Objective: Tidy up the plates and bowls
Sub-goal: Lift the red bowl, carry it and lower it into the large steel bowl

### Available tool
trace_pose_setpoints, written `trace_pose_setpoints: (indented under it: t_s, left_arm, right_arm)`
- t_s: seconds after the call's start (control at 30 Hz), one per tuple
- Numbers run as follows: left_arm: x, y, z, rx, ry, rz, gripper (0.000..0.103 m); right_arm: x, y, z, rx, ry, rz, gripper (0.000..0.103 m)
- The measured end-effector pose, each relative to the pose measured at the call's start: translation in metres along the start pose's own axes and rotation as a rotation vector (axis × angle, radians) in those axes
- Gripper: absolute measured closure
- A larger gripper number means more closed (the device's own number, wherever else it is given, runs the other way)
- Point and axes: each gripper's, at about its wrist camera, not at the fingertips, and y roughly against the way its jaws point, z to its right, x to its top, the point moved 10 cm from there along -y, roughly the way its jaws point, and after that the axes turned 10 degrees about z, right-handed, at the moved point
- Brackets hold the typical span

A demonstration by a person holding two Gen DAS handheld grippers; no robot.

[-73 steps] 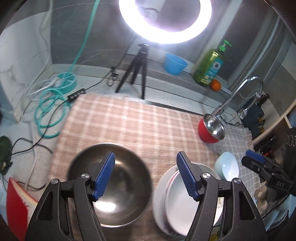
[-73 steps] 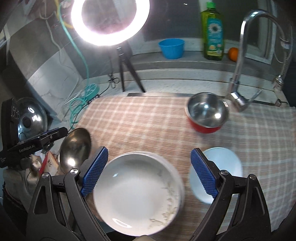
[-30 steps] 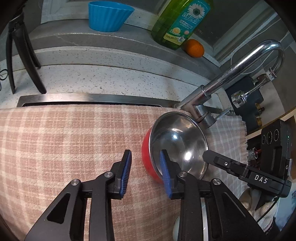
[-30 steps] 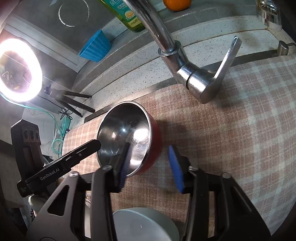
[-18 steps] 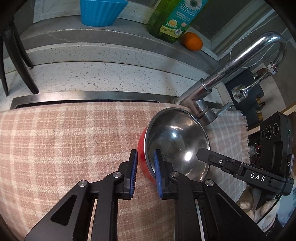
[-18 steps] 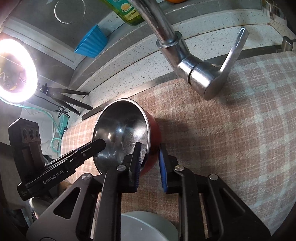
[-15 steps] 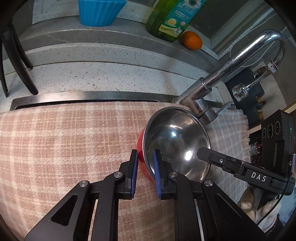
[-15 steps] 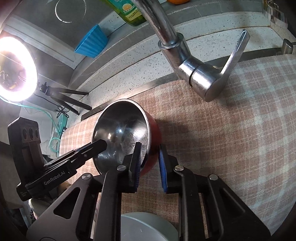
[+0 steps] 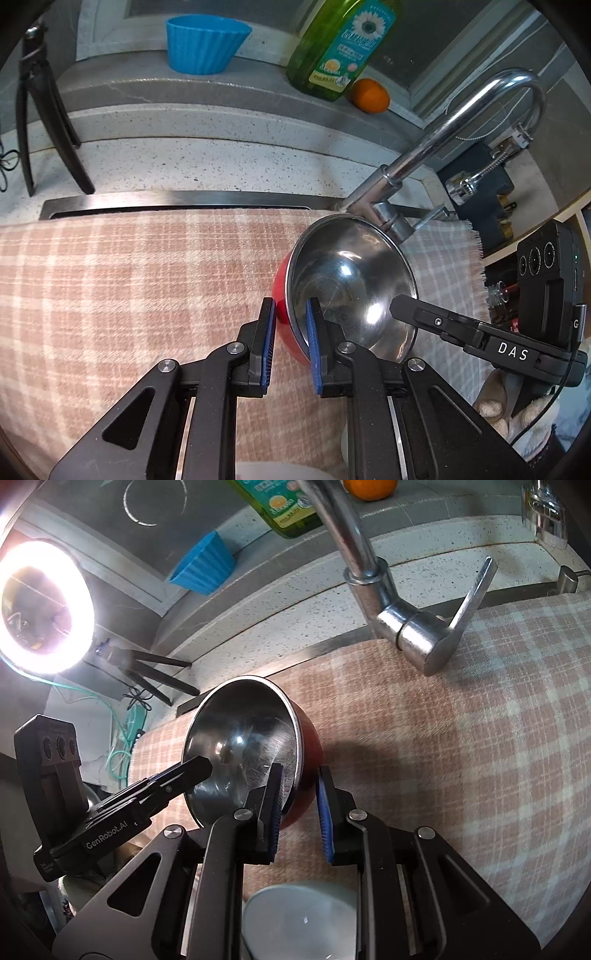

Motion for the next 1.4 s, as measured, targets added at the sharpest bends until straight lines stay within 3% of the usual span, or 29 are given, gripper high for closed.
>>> trace_pose_setpoints:
  t_s: [0.57, 0.9, 1.4]
  left_arm:
    - [-0.015, 0.094, -0.022, 0.0, 0.025, 0.114, 0.088]
    - [-0.038, 0.149, -0.052, 0.018, 0.073, 0.172, 0.088]
    - [-0.07, 0.21, -0.128, 0.114, 0.167, 0.207, 0.089]
  right_arm:
    - [-0.036, 0.04, -0.08, 0.081, 0.084, 0.026, 0.084]
    - [-0.075, 0.052, -0.136, 0.129, 0.135, 0.007, 0.084]
    - [-0.132, 0.021, -0.224, 0.212, 0.253, -0.093, 0.084]
